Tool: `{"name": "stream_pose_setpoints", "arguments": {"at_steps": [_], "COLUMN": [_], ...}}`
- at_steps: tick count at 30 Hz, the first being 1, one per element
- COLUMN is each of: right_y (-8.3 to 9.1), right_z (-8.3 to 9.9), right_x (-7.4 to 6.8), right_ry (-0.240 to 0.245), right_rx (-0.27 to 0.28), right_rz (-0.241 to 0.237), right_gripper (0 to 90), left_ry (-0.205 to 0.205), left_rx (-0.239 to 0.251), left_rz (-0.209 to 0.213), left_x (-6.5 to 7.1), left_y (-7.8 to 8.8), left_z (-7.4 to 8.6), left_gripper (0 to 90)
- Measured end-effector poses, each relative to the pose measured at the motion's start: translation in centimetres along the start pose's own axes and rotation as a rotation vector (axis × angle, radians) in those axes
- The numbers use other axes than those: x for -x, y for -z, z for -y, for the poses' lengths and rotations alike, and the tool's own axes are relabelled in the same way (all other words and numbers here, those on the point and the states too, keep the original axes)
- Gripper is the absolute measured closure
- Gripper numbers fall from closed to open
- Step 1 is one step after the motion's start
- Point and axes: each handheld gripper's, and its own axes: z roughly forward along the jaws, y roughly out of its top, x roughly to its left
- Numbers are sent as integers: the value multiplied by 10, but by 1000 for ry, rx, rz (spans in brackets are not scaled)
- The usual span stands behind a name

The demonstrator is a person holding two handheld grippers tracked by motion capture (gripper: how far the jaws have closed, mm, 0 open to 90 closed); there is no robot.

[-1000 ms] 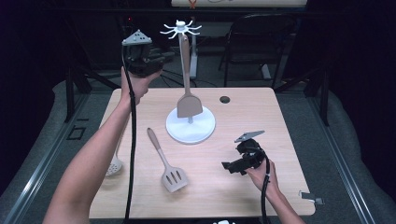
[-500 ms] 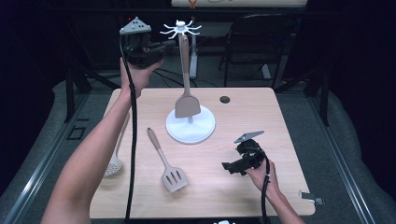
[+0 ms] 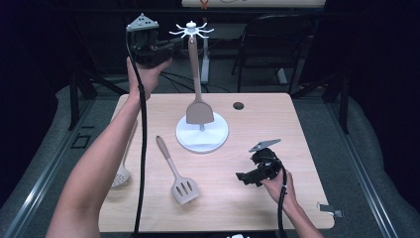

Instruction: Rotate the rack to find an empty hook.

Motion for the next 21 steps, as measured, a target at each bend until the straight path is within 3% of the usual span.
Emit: {"name": "stream_pose_setpoints", "arguments": {"at_steps": [21], "right_y": [-1], "right_z": [0], "right_x": [0], "right_ry": [2], "right_rx": [-7], "right_rz": [-4], "right_gripper": [31], "left_ry": [24], "left_rx": [-11], "left_rz": [-50], "left_x": [-12], "left_y": [-3], "left_z": [0], "left_gripper": [900]}}
